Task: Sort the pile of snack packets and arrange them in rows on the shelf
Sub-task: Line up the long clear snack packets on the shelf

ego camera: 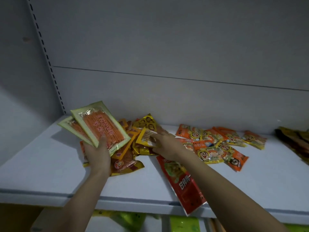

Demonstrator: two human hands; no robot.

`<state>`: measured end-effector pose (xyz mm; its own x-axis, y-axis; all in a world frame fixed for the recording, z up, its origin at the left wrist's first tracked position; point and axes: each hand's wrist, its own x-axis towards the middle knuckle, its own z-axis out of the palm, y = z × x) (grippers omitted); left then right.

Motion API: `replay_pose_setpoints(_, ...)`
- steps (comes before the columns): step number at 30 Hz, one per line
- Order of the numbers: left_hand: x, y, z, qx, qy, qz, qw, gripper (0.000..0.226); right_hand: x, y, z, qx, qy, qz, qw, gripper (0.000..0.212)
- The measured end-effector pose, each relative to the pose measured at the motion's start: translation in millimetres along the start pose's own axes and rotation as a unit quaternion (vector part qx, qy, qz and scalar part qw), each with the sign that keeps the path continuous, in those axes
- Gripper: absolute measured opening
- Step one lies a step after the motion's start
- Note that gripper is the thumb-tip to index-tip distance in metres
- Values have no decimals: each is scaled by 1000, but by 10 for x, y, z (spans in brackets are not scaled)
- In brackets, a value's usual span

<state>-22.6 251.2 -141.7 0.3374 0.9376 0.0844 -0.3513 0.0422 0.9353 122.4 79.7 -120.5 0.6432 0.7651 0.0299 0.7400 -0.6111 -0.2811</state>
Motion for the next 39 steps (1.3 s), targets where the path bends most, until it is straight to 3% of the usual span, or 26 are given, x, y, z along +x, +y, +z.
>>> replay_pose_setpoints(2,-18,43,11,-1,0,24,1000,38,-33,-63,34,45,9,-6,999,65)
replay_pose_setpoints(7,-30,230,61,-28,19,61,998,50,-456,-110,-159,57,164,18,985,50)
replay_pose_setpoints(9,-32,302,130,-28,17,55,998,54,-702,-12,-245,20,101,35,994,37)
replay_pose_setpoints(12,-242,350,355,-38,-58,8,998,60,-951,164,-286,-23,-60,81,995,43)
replay_pose_setpoints(14,-545,331,555,-38,-116,-25,992,55,-1036,271,-297,-30,-27,93,995,41)
replay_pose_setpoints(16,-864,271,732,-43,-163,-57,984,42,-1137,369,-368,61,74,103,990,31)
replay_pose_setpoints(19,-1327,157,979,-40,-210,-111,971,33,-1421,596,-593,279,195,158,927,27)
replay_pose_setpoints(22,-1914,116,1288,-21,-267,-132,954,33,-1860,930,-787,439,164,178,865,39)
replay_pose_setpoints(25,-2515,94,1624,0,-336,-149,930,32,-2312,1322,-931,476,180,186,840,46)
replay_pose_setpoints(28,-2979,20,1879,35,-365,-164,916,36,-2708,1662,-1073,484,203,203,827,35)
replay_pose_setpoints(34,-3379,-55,2091,55,-373,-231,897,35,-3061,1997,-1188,476,180,202,837,32)
replay_pose_setpoints(39,-3230,23,2034,71,-336,-211,915,30,-2925,1960,-1245,455,104,160,870,29)
